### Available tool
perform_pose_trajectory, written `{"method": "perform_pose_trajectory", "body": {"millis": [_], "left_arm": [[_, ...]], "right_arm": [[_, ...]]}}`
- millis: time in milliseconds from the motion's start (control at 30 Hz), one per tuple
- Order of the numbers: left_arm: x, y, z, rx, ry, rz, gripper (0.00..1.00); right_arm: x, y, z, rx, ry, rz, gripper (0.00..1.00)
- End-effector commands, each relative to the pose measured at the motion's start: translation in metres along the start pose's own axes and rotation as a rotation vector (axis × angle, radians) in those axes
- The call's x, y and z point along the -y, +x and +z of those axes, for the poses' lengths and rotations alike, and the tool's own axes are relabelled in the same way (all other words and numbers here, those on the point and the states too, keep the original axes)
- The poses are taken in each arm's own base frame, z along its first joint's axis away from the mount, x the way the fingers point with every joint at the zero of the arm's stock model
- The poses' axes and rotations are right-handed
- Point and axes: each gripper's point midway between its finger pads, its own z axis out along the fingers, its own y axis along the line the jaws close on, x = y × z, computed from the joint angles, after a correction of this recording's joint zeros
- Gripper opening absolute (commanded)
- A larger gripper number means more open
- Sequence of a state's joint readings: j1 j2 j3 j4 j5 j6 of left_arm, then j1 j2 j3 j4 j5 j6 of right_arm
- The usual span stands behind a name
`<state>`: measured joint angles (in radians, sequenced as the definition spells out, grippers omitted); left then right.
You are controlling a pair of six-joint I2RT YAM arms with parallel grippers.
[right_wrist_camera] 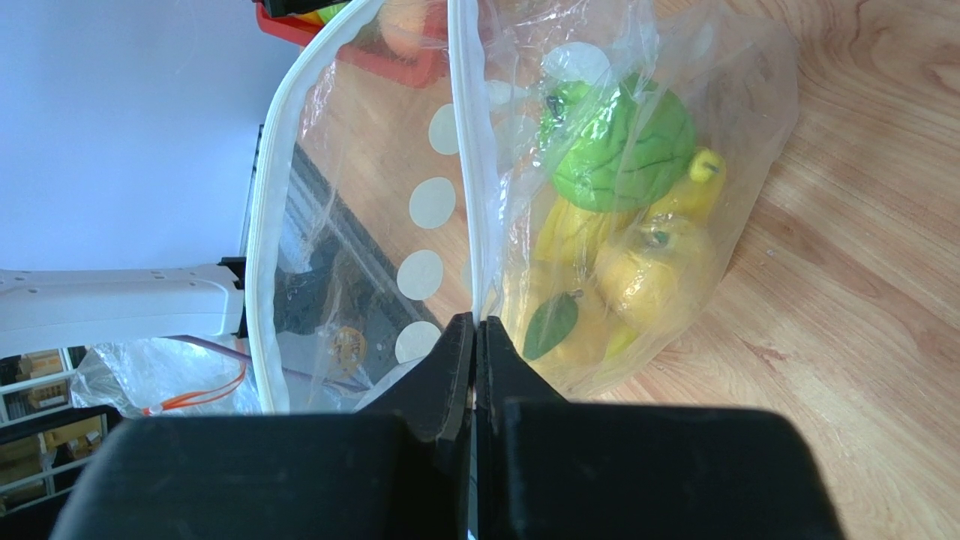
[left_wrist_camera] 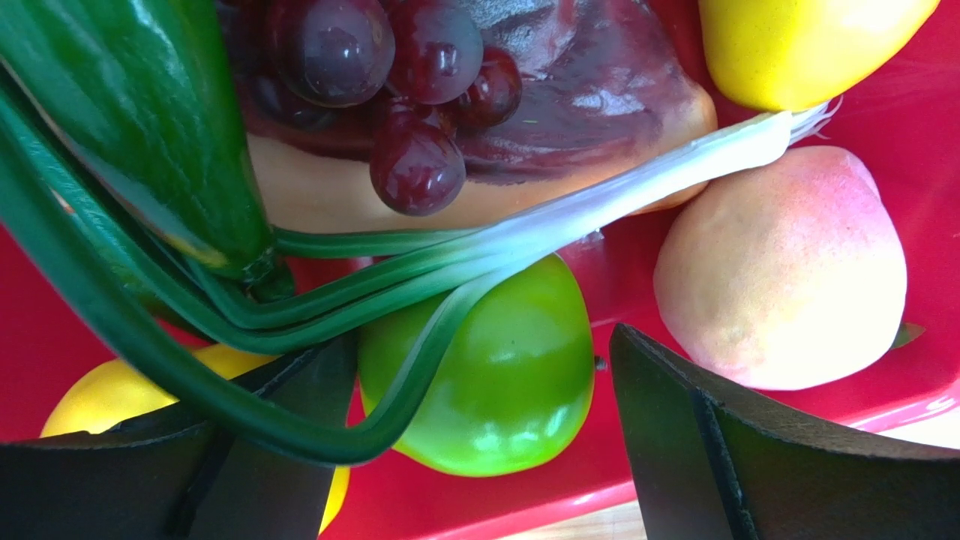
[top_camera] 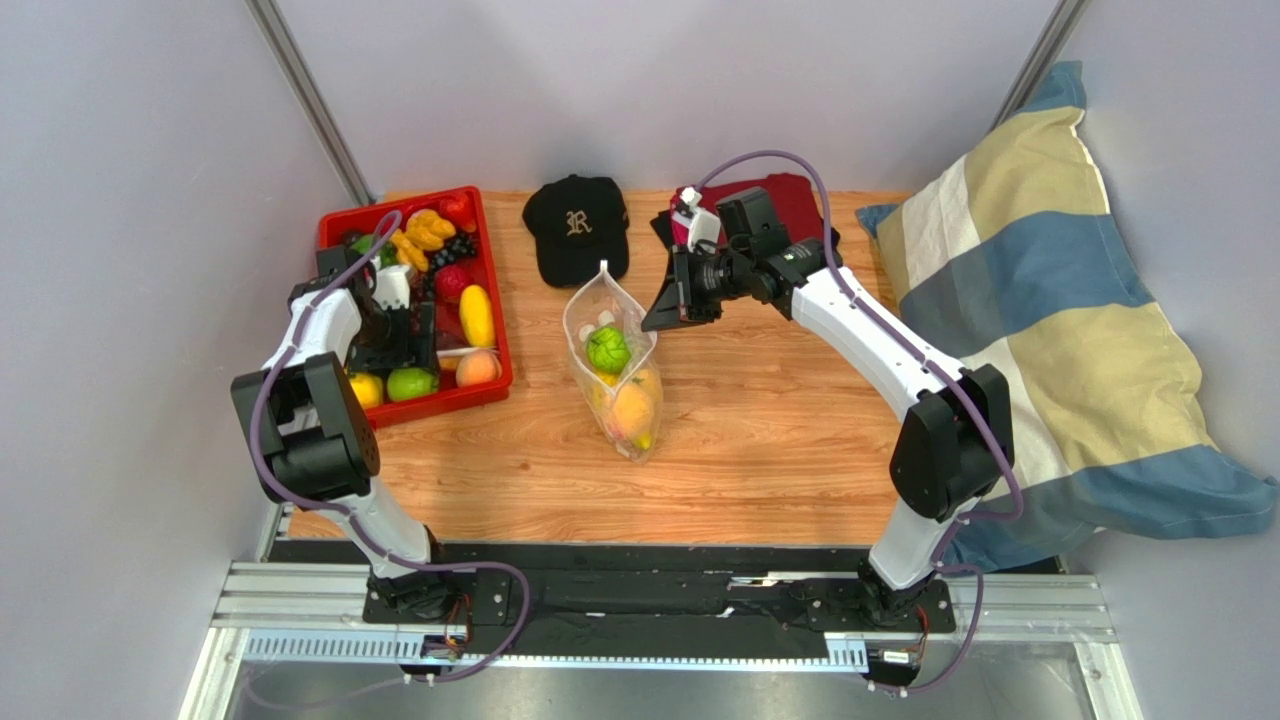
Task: Place the food in the zip-top bag and seal the zipper
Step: Pick up the fake fruit from the bin, then place the fake fruit in the zipper food storage bag.
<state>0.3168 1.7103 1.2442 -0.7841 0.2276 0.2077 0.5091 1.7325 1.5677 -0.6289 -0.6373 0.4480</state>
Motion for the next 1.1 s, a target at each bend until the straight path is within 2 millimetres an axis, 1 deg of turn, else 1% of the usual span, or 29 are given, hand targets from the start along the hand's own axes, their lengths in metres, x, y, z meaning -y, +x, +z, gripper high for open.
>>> {"method": "perform_pose_trajectory", "body": {"millis": [0, 67, 100, 133, 167, 200, 267, 300, 367, 467, 567, 633, 700, 733, 767, 800, 833, 867, 900, 933, 967, 1000, 1033, 1067], "left_arm": [[0.005, 0.0, 0.006, 0.011, 0.022, -0.019, 0.9], [0.009, 0.002, 0.007, 0.005, 0.022, -0.006, 0.88], [0.01, 0.001, 0.004, 0.012, 0.02, -0.006, 0.86], [0.011, 0.001, 0.001, 0.013, 0.019, -0.011, 0.83], [0.012, 0.0, -0.003, 0.019, 0.019, -0.011, 0.75], [0.014, -0.003, -0.012, 0.036, 0.015, -0.014, 0.71], [0.016, -0.006, -0.024, 0.059, 0.009, -0.016, 0.64], [0.019, -0.009, -0.036, 0.086, 0.001, -0.012, 0.62], [0.023, -0.014, -0.053, 0.124, -0.008, -0.009, 0.57], [0.028, -0.022, -0.076, 0.17, -0.02, 0.001, 0.56], [0.04, -0.029, -0.098, 0.207, -0.013, 0.021, 0.55], [0.058, -0.037, -0.113, 0.245, 0.019, 0.062, 0.54], [0.081, -0.048, -0.137, 0.322, 0.065, 0.11, 0.54], [0.106, -0.052, -0.145, 0.352, 0.12, 0.164, 0.54], [0.124, -0.056, -0.159, 0.392, 0.151, 0.21, 0.54], [0.14, -0.066, -0.175, 0.45, 0.172, 0.25, 0.55], [0.169, -0.068, -0.185, 0.477, 0.224, 0.32, 0.55], [0.183, -0.072, -0.197, 0.516, 0.249, 0.347, 0.55], [0.199, -0.082, -0.215, 0.577, 0.282, 0.362, 0.55], [0.214, -0.084, -0.223, 0.599, 0.322, 0.387, 0.55], [0.237, -0.084, -0.225, 0.6, 0.371, 0.43, 0.55], [0.252, -0.089, -0.236, 0.635, 0.402, 0.458, 0.55], [0.264, -0.089, -0.236, 0.637, 0.424, 0.48, 0.55], [0.285, -0.085, -0.232, 0.619, 0.463, 0.524, 0.55]], "right_arm": [[-0.012, -0.012, -0.008, 0.05, -0.027, -0.048, 0.0], [-0.012, -0.012, -0.008, 0.051, -0.026, -0.049, 0.0], [-0.011, -0.012, -0.008, 0.048, -0.025, -0.046, 0.0], [-0.01, -0.013, -0.008, 0.05, -0.023, -0.047, 0.0], [-0.011, -0.013, -0.008, 0.052, -0.024, -0.049, 0.0], [-0.01, -0.012, -0.008, 0.05, -0.023, -0.049, 0.0], [-0.01, -0.012, -0.008, 0.052, -0.021, -0.048, 0.0], [-0.009, -0.012, -0.008, 0.051, -0.019, -0.046, 0.0], [-0.009, -0.013, -0.007, 0.049, -0.019, -0.045, 0.0], [-0.011, -0.013, -0.007, 0.051, -0.023, -0.047, 0.0], [-0.011, -0.014, -0.008, 0.053, -0.022, -0.051, 0.0], [-0.009, -0.014, -0.008, 0.053, -0.02, -0.047, 0.0], [-0.01, -0.013, -0.007, 0.048, -0.023, -0.047, 0.0], [-0.009, -0.013, -0.006, 0.047, -0.023, -0.045, 0.0], [-0.01, -0.014, -0.007, 0.048, -0.024, -0.043, 0.0], [-0.01, -0.013, -0.007, 0.048, -0.025, -0.041, 0.0], [-0.01, -0.013, -0.007, 0.048, -0.025, -0.043, 0.0], [-0.011, -0.014, -0.007, 0.049, -0.028, -0.043, 0.0], [-0.012, -0.014, -0.007, 0.047, -0.03, -0.044, 0.0], [-0.013, -0.014, -0.007, 0.05, -0.033, -0.047, 0.0], [-0.013, -0.015, -0.008, 0.051, -0.032, -0.046, 0.0], [-0.014, -0.015, -0.008, 0.052, -0.034, -0.049, 0.0], [-0.014, -0.016, -0.008, 0.054, -0.034, -0.049, 0.0], [-0.015, -0.017, -0.01, 0.058, -0.036, -0.054, 0.0]]}}
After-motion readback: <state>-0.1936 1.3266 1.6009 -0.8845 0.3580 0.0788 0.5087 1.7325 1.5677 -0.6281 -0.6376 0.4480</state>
